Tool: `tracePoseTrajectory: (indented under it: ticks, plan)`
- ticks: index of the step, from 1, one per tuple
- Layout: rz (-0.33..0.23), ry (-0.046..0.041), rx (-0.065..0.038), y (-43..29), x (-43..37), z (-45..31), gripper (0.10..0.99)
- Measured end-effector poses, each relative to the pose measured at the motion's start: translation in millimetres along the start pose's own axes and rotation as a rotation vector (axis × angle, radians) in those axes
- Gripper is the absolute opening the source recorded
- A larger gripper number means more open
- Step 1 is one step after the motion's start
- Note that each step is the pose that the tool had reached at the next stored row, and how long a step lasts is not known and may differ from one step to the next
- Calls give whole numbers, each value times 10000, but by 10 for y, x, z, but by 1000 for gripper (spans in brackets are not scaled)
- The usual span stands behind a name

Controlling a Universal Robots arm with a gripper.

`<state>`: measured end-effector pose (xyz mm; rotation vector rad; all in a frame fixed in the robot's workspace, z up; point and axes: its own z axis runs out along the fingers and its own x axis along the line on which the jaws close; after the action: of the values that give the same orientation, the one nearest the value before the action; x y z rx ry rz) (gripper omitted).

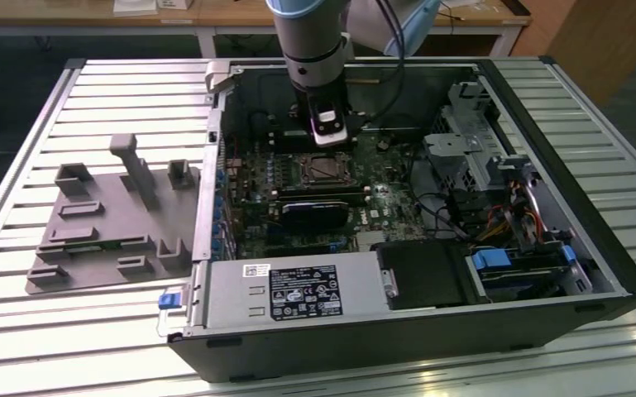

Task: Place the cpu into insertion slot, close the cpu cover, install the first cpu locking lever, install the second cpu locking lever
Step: 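Install the first cpu locking lever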

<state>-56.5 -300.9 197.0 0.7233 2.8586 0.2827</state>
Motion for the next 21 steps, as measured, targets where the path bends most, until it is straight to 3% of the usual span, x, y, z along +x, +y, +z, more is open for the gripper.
tracePoseTrajectory:
  ticks: [7, 9, 12, 18, 21]
  plan:
    - [0, 0, 0, 29, -16, -124, 102]
    - [-11, -22, 43, 34, -19, -142, 102]
    - [-47, -97, 187, 37, -20, -157, 102]
    - [-154, -317, 614, 34, -22, -158, 102]
    - [-184, -360, 755, 25, -27, -160, 102]
